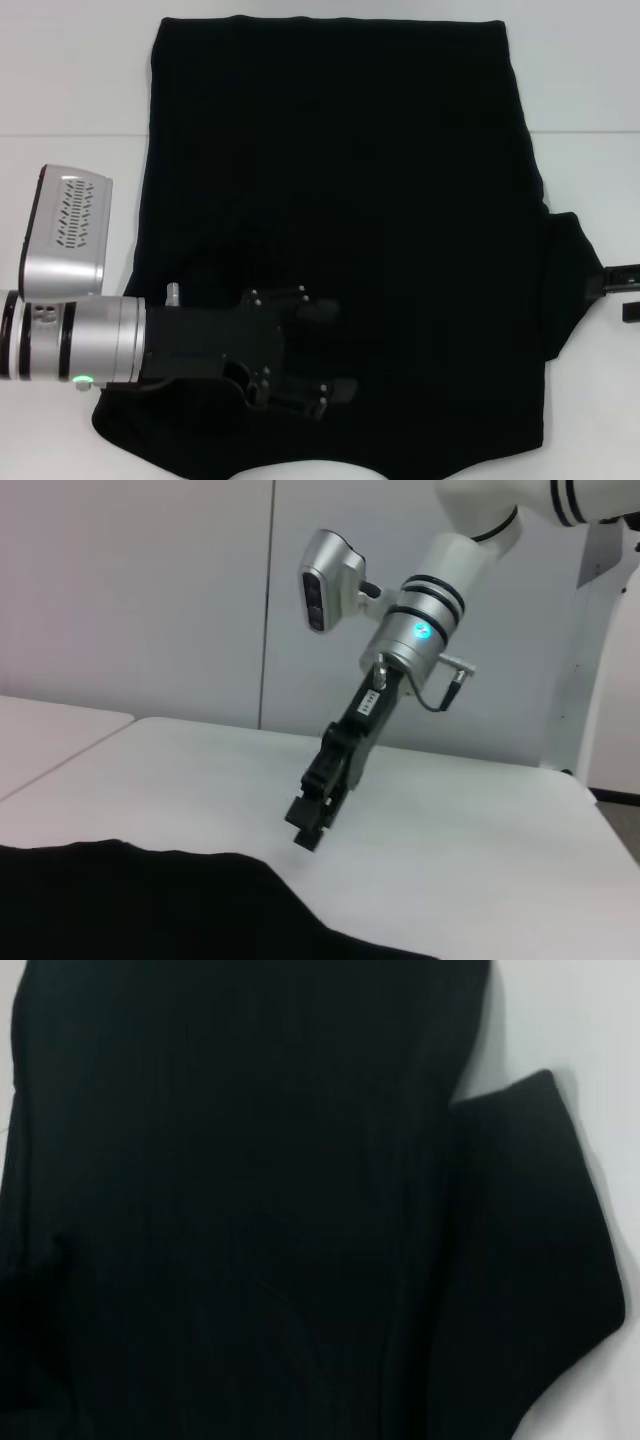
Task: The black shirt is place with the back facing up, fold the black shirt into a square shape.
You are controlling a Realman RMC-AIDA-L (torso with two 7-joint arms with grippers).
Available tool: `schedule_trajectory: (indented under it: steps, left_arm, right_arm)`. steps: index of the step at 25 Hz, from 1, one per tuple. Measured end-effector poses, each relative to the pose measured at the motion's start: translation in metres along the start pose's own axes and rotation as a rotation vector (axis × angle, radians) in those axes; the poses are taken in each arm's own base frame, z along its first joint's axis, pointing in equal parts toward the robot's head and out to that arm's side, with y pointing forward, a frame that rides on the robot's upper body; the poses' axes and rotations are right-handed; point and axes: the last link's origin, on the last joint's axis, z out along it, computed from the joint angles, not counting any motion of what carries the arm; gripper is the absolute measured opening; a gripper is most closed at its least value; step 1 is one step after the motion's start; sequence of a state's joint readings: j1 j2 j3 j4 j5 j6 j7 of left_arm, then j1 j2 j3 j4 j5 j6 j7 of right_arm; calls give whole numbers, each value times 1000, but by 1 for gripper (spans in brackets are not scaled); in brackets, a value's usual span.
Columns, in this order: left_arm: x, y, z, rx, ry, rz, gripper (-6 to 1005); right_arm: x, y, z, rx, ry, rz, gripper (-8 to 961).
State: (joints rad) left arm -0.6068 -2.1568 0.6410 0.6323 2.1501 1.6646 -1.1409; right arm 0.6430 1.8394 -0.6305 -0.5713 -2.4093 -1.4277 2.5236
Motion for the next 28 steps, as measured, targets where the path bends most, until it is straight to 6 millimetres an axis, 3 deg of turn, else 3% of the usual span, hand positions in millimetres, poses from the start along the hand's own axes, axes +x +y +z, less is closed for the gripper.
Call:
schedule_trajectory:
  steps: [9, 15, 20, 23, 28]
  left_arm:
    - [-1, -4, -2, 31, -9, 3, 928]
    - [-1, -6, -2, 43, -10, -2, 927]
    - [-1, -7, -2, 48, -8, -2, 926]
    - [-2, -8, -2, 55, -11, -3, 925]
    - [-2, -8, -2, 58, -12, -2, 924]
  right_arm:
    - [5, -3, 22, 16, -12, 52, 877]
    - [3, -2, 26, 21, -23, 51, 876]
    - [3, -3, 26, 26, -29, 59, 690]
    - [2, -4, 26, 31, -35, 62, 454]
    - [1, -5, 30, 40, -48, 66, 436]
